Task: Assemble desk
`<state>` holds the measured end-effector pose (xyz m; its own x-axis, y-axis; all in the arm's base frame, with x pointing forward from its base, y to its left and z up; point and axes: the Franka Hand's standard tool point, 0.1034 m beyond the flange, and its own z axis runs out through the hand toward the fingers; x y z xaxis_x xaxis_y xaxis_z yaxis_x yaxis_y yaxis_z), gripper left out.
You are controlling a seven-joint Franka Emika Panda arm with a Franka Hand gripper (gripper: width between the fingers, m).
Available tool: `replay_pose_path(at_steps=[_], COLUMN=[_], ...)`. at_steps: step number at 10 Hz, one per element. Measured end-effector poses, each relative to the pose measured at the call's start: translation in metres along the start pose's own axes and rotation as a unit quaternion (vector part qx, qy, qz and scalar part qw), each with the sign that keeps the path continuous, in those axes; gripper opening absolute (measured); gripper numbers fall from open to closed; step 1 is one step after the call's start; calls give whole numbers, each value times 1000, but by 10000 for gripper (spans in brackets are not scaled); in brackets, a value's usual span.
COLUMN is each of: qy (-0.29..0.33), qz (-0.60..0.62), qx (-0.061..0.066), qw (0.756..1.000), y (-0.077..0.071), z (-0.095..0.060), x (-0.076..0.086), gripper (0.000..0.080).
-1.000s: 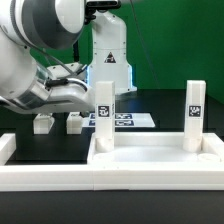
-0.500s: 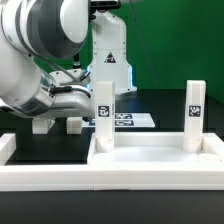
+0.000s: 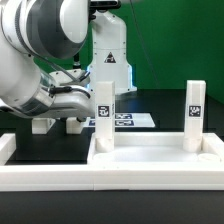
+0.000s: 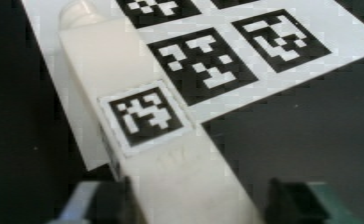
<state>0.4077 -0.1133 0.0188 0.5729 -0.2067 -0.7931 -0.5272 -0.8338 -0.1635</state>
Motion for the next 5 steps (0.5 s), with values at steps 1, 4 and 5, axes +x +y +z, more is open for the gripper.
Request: replay_pose_path(at_steps=[1,4,5], qy=[0,0,0], qz=[0,0,0], qx=[0,0,0], qw=[1000,1000,1000], y=[0,0,0], z=[0,0,0], x=[0,0,0], gripper=[285,285,285])
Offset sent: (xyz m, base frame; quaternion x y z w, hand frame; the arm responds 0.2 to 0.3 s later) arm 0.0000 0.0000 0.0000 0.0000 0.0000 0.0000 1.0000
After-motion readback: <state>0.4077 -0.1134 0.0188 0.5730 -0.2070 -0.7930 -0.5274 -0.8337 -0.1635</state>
